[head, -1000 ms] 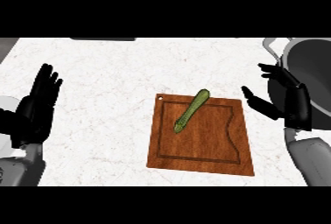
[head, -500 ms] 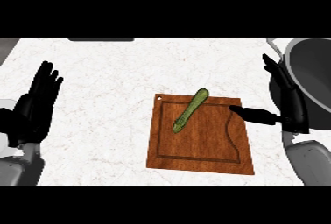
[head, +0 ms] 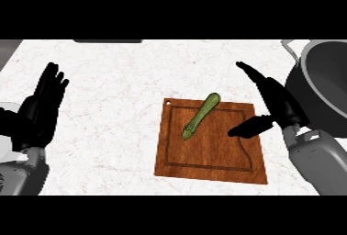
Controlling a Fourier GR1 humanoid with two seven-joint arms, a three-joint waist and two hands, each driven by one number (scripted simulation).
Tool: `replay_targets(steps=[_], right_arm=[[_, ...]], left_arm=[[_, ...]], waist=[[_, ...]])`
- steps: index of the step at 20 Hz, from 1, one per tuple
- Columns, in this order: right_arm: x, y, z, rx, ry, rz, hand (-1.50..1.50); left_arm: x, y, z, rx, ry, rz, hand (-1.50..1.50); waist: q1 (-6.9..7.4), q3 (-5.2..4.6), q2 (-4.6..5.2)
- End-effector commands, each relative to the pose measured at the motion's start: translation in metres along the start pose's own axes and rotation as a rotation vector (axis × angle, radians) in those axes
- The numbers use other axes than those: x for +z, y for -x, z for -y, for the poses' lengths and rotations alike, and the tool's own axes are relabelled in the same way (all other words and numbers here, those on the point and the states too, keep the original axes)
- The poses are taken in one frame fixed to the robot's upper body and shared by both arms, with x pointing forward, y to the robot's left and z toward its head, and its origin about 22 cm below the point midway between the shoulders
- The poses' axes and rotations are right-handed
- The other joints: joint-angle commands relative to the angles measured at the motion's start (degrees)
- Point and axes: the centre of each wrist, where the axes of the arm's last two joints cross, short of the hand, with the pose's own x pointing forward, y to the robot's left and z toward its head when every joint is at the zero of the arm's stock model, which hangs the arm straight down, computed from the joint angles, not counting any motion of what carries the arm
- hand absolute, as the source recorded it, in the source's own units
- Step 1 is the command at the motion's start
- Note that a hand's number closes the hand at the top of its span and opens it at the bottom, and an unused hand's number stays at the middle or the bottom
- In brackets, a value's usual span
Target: Pick the squash from the cutting board and place it in the pot
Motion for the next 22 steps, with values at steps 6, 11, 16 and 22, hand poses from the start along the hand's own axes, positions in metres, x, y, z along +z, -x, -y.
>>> replay_targets(steps=[6, 11, 16, 22], right_arm=[[-0.021, -0.065, -0.032, 0.123, -0.252, -0.16, -1.5], [-0.029, -0.074, -0.044, 0.112, -0.26, -0.182, -1.5], [-0.032, -0.06, -0.05, 0.141, -0.277, -0.215, -1.5], [-0.027, -0.058, -0.075, 0.202, -0.257, -0.3, -1.5]], left_arm=[[0.0, 0.002, -0.011, 0.011, -0.003, -0.01, 0.0], [0.0, 0.001, -0.011, 0.009, 0.009, -0.008, 0.0], [-0.002, -0.021, 0.0, 0.022, -0.018, 0.017, 0.0], [0.002, -0.002, -0.005, 0.013, -0.012, -0.002, 0.0]], waist=[[0.05, 0.16, 0.15], [-0.3, 0.19, 0.15], [-0.36, 0.21, 0.14], [-0.47, 0.2, 0.12]])
